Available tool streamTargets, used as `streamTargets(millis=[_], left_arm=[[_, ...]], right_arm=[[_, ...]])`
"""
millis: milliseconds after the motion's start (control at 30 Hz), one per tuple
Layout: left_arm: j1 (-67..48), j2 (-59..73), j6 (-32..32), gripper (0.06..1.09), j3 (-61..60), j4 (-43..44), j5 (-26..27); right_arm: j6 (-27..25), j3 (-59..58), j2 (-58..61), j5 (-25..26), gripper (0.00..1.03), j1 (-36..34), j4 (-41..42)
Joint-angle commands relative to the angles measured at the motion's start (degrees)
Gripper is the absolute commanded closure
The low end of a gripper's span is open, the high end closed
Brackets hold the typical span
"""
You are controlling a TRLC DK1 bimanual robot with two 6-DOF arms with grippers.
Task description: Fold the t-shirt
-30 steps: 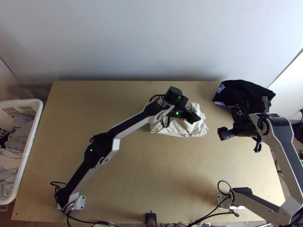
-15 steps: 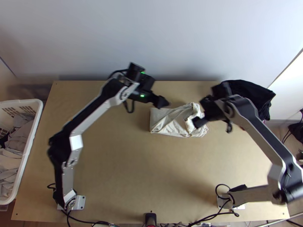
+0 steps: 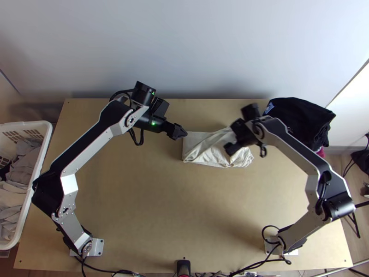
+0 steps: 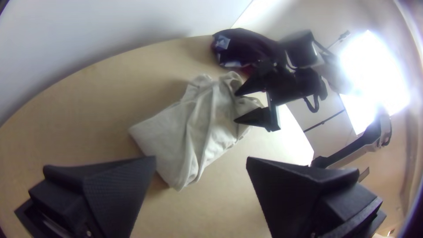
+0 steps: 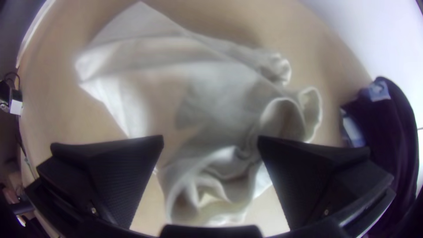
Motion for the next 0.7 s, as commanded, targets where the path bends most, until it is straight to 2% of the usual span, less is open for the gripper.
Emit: streamTargets(millis=[0, 100, 200, 400, 533, 667], left_arm=[[0.15, 0.06, 0.73, 0.1, -0.83, -0.19, -0.56], [0.15, 0.85, 0.82, 0.1, -0.21, -0.28, -0.56], [0.15, 1.11, 0.82, 0.1, 0.23, -0.63, -0.56], [0.58, 0.59, 1.52, 0.1, 0.23, -2.3, -0.82], [1.46, -0.03, 1.61, 0.1, 0.14, -3.18, -1.0], [2.08, -0.56, 1.61, 0.1, -0.21, -3.71, -1.26]], right_arm=[[-3.31, -10.47, -7.33, -0.15, 0.04, -9.23, 0.91], [-4.02, -13.54, -11.46, -0.15, 0.03, -11.25, 0.91], [-4.19, -13.54, -14.8, -0.15, 0.04, -10.46, 1.26], [-5.6, -13.81, -18.58, 0.2, 0.04, 2.02, 7.23], [-7.71, -15.57, -17.0, 3.89, 0.04, 11.6, 8.9], [-11.31, -19.35, -14.8, 6.97, 0.04, 16.52, 15.41]])
